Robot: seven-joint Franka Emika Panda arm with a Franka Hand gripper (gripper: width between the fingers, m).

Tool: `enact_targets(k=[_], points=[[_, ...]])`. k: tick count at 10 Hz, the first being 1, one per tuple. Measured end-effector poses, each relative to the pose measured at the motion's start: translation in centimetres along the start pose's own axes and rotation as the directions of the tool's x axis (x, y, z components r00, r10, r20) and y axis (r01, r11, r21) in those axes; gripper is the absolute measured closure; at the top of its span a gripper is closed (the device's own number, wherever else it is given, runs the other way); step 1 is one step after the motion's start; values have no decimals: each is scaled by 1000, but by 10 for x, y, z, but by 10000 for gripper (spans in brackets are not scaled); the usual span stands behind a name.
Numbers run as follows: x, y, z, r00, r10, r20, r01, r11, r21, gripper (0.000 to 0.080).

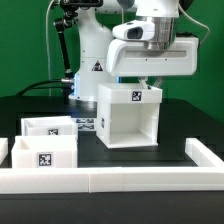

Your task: Assemble drawer

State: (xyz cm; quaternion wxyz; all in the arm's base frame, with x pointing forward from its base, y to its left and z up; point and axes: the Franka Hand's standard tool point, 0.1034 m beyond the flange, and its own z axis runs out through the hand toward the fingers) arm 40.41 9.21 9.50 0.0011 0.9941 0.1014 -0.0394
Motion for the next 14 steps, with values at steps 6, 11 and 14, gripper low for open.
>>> enact_targets(k=[6, 11, 14], points=[[9, 6, 0, 1000, 23, -6, -23, 1000, -5, 762], [67, 23, -5, 994, 89, -67, -88, 996, 15, 762], [115, 19, -10, 990, 84, -114, -82, 996, 27, 762]])
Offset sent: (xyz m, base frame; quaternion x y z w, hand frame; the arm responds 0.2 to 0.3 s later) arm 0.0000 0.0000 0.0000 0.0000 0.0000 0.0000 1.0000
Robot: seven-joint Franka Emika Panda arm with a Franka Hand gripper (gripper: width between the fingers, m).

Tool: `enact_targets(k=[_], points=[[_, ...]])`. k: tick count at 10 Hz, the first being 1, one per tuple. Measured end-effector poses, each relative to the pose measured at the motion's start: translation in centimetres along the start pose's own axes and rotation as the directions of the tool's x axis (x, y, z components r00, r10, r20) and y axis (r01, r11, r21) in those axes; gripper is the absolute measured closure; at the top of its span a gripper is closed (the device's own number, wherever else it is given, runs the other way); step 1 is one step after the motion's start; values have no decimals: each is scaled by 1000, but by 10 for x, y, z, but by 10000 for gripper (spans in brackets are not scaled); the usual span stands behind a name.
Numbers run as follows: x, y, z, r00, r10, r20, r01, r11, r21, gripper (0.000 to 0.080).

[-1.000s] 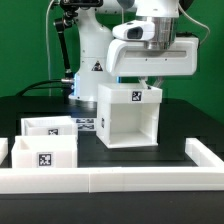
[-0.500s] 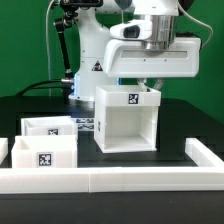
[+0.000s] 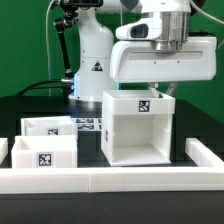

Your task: Assemble drawer

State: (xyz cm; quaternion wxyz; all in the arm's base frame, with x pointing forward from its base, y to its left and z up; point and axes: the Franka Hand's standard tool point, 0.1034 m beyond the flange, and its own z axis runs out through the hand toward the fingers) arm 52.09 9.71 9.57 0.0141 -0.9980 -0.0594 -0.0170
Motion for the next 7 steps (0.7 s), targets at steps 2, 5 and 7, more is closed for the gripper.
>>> enact_targets(k=[2, 5, 7], points=[[20, -1, 1, 1000, -7, -21, 7, 1000, 5, 762], [28, -2, 1, 997, -50, -57, 51, 999, 7, 762], [28, -3, 1, 998, 23, -56, -22, 1000, 18, 762]])
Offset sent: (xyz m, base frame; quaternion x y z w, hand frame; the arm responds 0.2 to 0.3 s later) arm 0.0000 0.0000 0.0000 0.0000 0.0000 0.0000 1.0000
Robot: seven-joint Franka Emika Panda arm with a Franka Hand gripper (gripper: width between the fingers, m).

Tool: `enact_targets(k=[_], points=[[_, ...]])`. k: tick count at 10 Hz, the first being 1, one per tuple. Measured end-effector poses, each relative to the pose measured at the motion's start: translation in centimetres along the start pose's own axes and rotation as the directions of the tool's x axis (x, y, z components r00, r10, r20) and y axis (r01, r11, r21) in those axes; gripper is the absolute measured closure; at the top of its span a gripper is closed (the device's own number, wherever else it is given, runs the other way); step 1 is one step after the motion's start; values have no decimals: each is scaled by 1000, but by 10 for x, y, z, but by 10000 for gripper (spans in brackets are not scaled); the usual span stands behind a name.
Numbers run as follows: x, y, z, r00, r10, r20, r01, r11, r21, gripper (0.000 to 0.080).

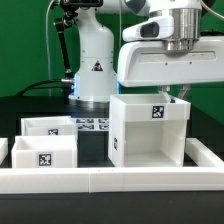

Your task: Assemble drawer

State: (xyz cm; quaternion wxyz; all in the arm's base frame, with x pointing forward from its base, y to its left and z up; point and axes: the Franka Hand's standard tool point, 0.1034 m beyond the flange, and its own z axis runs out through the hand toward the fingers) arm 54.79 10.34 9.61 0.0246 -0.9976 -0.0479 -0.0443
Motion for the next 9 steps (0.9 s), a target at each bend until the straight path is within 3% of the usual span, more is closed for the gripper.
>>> enact_targets(k=[3, 7, 9], points=[[5, -5, 1, 971, 240, -6, -240, 971, 9, 762], [26, 4, 1, 877, 479, -35, -478, 878, 31, 761], [28, -1, -2, 813, 582, -30, -580, 813, 50, 761]])
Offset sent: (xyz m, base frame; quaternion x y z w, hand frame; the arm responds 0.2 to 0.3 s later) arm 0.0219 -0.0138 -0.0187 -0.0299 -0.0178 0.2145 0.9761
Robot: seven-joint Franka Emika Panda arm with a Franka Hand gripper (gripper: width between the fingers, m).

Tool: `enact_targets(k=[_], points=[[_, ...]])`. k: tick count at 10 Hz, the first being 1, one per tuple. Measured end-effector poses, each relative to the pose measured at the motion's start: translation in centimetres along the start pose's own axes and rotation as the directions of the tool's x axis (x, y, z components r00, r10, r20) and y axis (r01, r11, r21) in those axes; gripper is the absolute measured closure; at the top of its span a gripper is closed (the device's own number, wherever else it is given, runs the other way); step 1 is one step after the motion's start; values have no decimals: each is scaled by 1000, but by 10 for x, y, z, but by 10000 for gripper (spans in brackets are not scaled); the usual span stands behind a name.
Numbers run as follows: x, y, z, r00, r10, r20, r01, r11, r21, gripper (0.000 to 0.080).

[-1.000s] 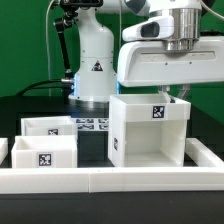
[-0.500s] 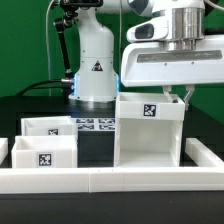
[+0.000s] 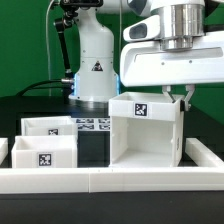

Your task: Assemble drawer

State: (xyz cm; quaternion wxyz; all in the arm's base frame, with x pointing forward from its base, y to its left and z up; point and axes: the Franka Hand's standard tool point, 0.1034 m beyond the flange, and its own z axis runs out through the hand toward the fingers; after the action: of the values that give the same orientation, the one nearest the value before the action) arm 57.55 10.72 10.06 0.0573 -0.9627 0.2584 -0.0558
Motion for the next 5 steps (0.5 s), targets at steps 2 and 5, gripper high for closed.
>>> enact_targets(k=[2, 5], points=[[-1, -4, -2, 993, 117, 3, -117, 993, 14, 761], [3, -7, 0, 957, 290, 17, -291, 957, 25, 761]])
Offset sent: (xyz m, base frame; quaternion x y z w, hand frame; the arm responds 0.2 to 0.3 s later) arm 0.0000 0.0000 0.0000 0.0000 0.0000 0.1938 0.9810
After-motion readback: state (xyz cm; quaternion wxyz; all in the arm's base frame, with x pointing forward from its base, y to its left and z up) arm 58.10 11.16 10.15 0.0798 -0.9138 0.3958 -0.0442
